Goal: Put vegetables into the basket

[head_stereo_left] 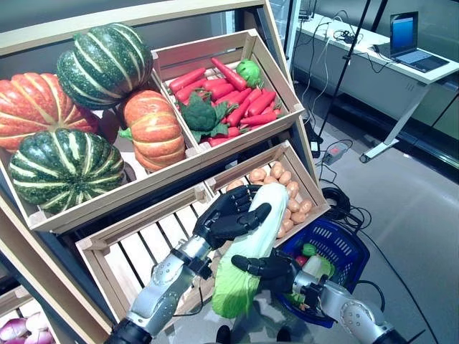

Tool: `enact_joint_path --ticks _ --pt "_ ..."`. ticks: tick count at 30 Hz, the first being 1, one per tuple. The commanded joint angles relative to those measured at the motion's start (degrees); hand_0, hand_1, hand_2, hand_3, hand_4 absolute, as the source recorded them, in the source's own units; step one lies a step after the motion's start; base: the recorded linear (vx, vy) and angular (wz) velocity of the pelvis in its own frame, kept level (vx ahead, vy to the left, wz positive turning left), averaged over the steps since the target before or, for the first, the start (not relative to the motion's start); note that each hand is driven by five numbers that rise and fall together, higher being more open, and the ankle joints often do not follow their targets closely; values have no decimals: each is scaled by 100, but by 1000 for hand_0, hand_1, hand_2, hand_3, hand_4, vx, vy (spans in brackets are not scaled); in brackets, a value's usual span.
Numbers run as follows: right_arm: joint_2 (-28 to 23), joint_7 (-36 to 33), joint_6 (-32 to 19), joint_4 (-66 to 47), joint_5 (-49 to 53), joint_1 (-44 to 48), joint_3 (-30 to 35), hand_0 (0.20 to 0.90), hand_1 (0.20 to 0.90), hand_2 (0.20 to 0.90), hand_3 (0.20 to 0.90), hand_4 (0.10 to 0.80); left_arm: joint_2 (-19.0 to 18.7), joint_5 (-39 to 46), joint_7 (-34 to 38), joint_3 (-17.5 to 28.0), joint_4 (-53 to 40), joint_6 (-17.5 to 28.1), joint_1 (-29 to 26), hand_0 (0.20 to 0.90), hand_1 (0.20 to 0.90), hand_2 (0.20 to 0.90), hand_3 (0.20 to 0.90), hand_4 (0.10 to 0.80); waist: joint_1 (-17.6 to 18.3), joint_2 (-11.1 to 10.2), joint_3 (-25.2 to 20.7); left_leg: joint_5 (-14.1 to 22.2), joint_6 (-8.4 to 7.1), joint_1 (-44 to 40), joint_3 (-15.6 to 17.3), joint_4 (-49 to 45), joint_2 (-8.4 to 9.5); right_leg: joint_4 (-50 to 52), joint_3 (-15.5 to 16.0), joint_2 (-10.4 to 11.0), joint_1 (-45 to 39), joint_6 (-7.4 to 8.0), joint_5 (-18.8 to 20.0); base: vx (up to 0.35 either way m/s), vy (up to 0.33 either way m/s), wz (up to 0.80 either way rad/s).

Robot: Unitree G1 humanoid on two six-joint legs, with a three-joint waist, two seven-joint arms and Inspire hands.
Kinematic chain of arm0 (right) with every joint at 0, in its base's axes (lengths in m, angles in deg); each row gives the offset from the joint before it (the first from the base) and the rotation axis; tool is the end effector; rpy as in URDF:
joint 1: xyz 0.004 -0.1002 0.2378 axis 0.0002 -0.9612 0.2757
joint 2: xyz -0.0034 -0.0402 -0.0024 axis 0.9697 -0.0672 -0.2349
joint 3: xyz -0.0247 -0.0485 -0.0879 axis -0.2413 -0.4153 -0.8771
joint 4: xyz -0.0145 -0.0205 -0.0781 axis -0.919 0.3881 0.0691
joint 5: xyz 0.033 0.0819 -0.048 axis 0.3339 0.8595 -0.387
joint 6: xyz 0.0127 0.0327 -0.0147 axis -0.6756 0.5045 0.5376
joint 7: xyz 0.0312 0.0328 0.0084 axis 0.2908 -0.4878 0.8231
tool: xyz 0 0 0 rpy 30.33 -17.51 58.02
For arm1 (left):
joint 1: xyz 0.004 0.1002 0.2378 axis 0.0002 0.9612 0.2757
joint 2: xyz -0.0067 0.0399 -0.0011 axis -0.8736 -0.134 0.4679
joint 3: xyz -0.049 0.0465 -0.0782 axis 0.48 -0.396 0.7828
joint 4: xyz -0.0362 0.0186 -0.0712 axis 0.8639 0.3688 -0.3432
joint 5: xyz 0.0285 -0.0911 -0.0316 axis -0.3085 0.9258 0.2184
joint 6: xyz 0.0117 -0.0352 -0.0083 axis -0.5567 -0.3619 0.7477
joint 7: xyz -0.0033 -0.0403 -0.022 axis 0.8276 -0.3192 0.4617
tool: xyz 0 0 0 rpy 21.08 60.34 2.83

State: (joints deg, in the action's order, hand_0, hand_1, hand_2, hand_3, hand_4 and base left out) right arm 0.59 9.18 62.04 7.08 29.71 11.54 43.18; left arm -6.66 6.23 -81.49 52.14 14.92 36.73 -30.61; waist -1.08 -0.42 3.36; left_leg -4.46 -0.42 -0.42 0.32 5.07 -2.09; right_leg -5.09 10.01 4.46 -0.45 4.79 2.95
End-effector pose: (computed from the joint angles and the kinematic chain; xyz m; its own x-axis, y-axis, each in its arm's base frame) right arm 0.1637 -0.1453 0.0019 0.5611 0.7945 -0.2323 -0.3979 0.5050 0.7659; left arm 0.1951 0.1757 0.0612 0.8270 -0.5553 0.0880 0.5615 0.8239 -0.0769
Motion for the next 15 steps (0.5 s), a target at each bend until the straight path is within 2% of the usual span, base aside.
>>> enact_joint_path --ticks 1,2,3,7,15 --pt "-206 -503 -32 112 124 78 293 300 300 300 300 400 -624 -1313 -819 28 -1100 578 -926 545 545 545 545 563 -95 -81 -365 134 -22 31 -126 -7 40 9 119 434 -189 194 293 0 0 0" --pt "-298 -498 -57 131 -36 61 343 300 300 300 300 400 -784 -1337 -849 87 -1105 568 -935 804 804 804 804 736 -91 -73 -363 126 -29 33 -125 -7 38 9 122 439 -189 202 299 0 0 0" --pt "-377 -494 -87 128 -140 47 387 300 300 300 300 400 -892 -1344 -865 136 -1118 531 -937 900 900 900 900 800 -89 -68 -365 122 -34 36 -124 -7 37 9 124 442 -187 208 301 0 0 0" --pt "-762 -608 -176 59 -267 15 710 300 300 300 300 400 -1283 -1269 -747 446 -1217 420 -892 900 900 900 900 800 -91 -59 -344 112 -43 42 -125 -7 31 9 131 455 -190 229 314 0 0 0" --pt "-840 -997 -459 -14 -561 -278 1273 300 300 300 300 400 -1346 -1377 -318 1118 -1230 643 -595 900 900 900 900 800 -77 -75 -366 129 -41 44 -106 -7 18 9 117 447 -177 226 307 0 0 0"
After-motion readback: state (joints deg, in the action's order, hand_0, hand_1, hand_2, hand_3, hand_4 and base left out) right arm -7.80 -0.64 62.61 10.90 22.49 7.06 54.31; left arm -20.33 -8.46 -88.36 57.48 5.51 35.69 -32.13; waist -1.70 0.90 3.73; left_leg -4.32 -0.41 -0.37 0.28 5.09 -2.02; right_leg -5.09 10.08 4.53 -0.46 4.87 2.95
